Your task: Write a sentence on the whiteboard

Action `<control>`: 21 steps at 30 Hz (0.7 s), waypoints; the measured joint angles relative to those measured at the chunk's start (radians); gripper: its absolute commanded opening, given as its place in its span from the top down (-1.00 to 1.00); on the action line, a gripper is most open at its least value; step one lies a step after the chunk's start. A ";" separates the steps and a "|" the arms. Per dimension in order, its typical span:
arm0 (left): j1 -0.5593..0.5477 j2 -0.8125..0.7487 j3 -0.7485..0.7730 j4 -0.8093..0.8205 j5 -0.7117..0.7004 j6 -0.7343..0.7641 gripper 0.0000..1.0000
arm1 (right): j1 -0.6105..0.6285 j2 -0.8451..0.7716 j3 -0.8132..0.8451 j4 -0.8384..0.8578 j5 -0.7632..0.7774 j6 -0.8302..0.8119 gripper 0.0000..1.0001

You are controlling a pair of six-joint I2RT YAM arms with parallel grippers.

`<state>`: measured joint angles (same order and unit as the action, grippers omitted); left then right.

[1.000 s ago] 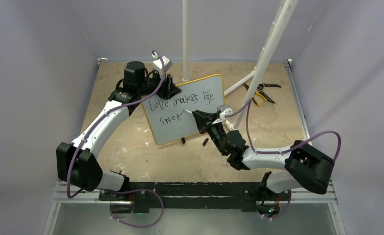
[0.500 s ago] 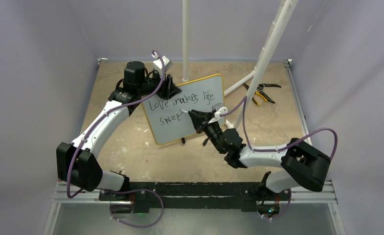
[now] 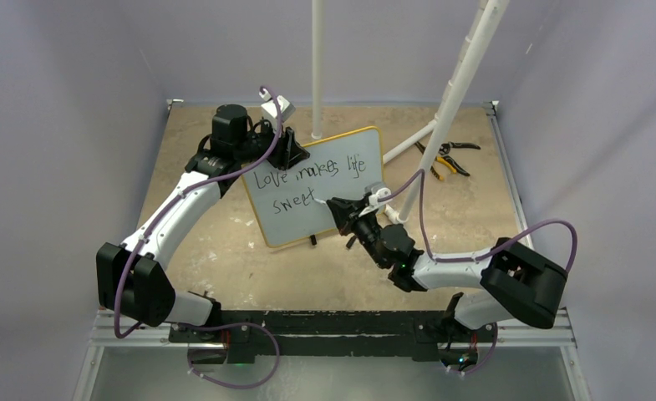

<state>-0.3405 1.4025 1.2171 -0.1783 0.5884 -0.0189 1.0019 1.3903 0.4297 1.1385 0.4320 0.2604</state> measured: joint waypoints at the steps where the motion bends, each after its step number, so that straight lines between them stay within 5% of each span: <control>1: 0.000 0.000 0.000 0.000 0.000 0.000 0.85 | 0.000 -0.002 -0.006 -0.010 0.000 0.009 1.00; 21: 0.000 0.000 0.000 0.000 0.001 0.000 0.85 | 0.000 -0.074 -0.041 -0.083 0.048 0.047 1.00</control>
<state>-0.3405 1.4025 1.2171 -0.1780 0.5892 -0.0189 1.0019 1.3159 0.3889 1.0554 0.4805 0.3077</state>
